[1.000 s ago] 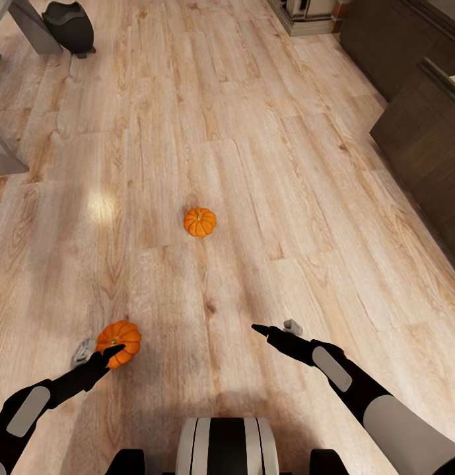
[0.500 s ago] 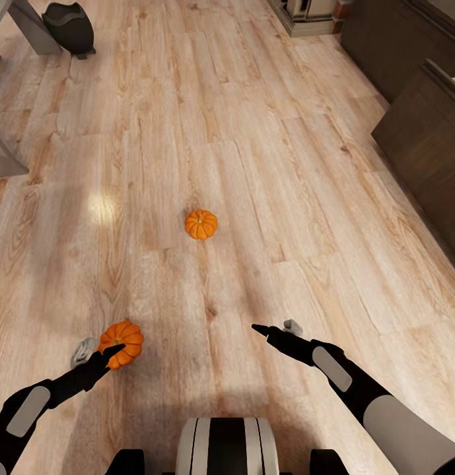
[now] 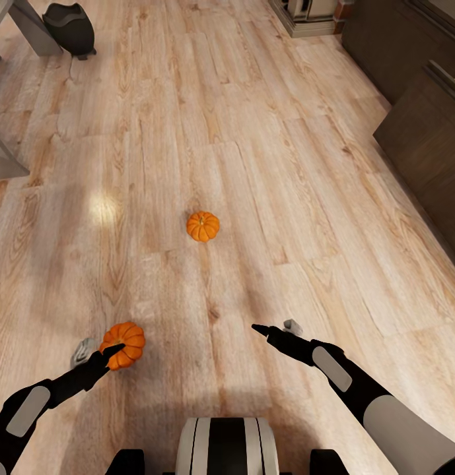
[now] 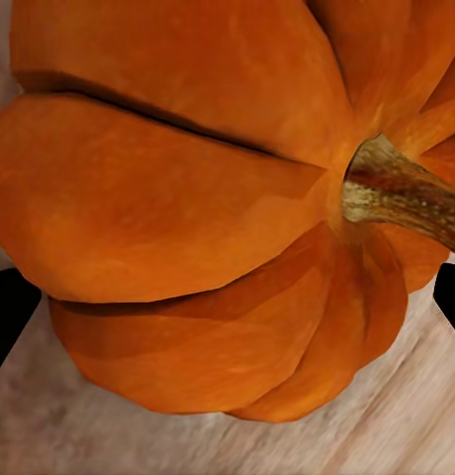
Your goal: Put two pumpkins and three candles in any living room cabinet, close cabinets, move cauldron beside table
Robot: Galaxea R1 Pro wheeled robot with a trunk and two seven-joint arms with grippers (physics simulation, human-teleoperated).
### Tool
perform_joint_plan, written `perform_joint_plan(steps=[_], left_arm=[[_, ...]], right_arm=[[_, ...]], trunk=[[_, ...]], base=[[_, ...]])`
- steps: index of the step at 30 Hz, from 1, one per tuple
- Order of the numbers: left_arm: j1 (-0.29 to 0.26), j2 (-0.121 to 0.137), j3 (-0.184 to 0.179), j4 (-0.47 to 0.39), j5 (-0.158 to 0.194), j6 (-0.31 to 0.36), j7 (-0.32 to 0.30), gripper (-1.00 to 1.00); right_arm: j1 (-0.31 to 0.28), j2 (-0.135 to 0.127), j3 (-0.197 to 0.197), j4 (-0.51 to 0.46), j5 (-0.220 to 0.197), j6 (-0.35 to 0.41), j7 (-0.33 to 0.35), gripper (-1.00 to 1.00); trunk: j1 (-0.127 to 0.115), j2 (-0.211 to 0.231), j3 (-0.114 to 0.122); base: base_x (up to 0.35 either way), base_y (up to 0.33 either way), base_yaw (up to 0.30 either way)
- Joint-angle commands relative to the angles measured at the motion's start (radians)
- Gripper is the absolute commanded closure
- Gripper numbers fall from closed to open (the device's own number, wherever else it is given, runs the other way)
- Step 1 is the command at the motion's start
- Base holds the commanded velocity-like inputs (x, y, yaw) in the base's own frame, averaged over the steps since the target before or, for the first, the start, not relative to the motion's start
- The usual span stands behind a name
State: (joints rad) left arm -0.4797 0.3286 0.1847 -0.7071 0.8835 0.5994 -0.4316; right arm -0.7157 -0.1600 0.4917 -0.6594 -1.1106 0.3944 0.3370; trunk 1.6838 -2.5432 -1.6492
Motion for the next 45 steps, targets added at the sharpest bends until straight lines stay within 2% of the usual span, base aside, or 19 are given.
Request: perform_joint_plan(steps=[1,23,31,32,45], left_arm=[[0.0,0.0,0.003,0.0,0.005,0.008,-0.001,-1.0],[0.0,0.0,0.003,0.0,0.003,0.007,-0.001,-1.0],[0.0,0.0,0.002,0.0,0.003,0.007,-0.001,-1.0],[0.0,0.0,0.003,-0.001,0.003,0.007,-0.001,1.0],[0.0,-0.003,0.002,0.0,0.002,-0.01,-0.001,1.0]], right_arm=[[-0.001,-0.001,0.004,0.0,-0.006,0.001,0.0,-1.0],[-0.001,-0.001,0.004,-0.002,-0.005,0.001,0.0,-1.0],[-0.001,-0.001,0.004,-0.001,-0.005,0.001,0.0,-1.0],[-0.001,-0.001,0.004,-0.002,-0.005,0.001,0.0,-1.0],[-0.001,-0.001,0.004,-0.001,-0.005,0.001,0.0,-1.0]], trunk=[[0.0,0.0,0.0],[0.0,0.0,0.0],[0.0,0.0,0.0],[0.0,0.0,0.0],[0.0,0.0,0.0]], base=[[0.003,0.004,0.0],[0.025,0.027,0.0],[0.059,-0.074,0.0],[0.005,-0.012,0.0],[0.001,-0.001,0.0]])
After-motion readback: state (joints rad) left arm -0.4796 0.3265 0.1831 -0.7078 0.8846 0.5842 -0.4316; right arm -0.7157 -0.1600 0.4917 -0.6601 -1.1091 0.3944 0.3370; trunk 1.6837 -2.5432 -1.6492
